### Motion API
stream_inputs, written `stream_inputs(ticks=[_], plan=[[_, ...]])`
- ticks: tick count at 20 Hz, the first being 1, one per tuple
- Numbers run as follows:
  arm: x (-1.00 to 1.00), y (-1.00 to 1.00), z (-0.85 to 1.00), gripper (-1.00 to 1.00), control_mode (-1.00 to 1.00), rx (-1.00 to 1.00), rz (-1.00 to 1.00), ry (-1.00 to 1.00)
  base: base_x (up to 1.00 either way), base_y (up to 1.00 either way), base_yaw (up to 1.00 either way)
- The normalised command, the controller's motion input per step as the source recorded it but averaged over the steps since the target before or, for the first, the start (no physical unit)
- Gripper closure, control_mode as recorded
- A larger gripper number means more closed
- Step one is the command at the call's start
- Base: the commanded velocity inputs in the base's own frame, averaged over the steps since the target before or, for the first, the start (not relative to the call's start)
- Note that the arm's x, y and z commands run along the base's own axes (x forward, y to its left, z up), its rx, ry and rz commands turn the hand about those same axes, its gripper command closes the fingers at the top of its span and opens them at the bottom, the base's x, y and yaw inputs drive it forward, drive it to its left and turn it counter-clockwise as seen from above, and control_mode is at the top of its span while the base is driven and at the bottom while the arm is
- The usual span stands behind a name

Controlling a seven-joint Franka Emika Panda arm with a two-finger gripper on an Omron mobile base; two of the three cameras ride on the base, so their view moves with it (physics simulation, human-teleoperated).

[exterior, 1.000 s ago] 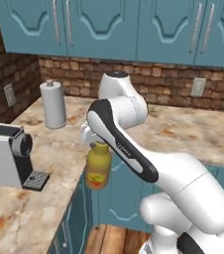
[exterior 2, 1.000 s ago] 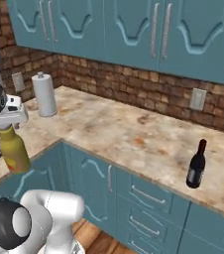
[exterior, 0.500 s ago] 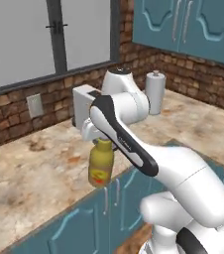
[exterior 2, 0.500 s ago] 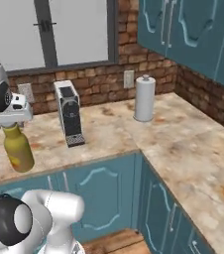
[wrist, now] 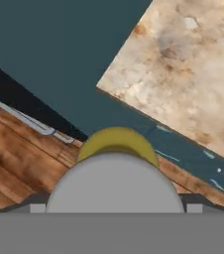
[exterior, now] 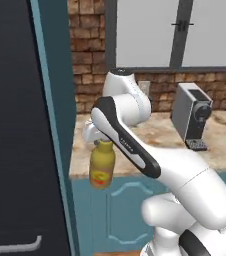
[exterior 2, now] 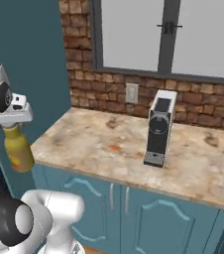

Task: There is a wine glass and glass cup on the dining counter. Place the wine bottle next to the wine glass and the juice bottle next to the glass cup.

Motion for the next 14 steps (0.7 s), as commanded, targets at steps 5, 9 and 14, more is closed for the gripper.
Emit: stream_inputs(ticks=[5, 9, 14], plan=[[0.0, 0.0, 0.0, 1.0, 1.0, 0.0, 0.0, 0.0, -0.07, 0.0, 1.0], [0.0, 0.0, 0.0, 1.0, 1.0, 0.0, 0.0, 0.0, -0.06, 0.0, 1.0], [0.0, 0.0, 0.0, 1.0, 1.0, 0.0, 0.0, 0.0, -0.02, 0.0, 1.0]])
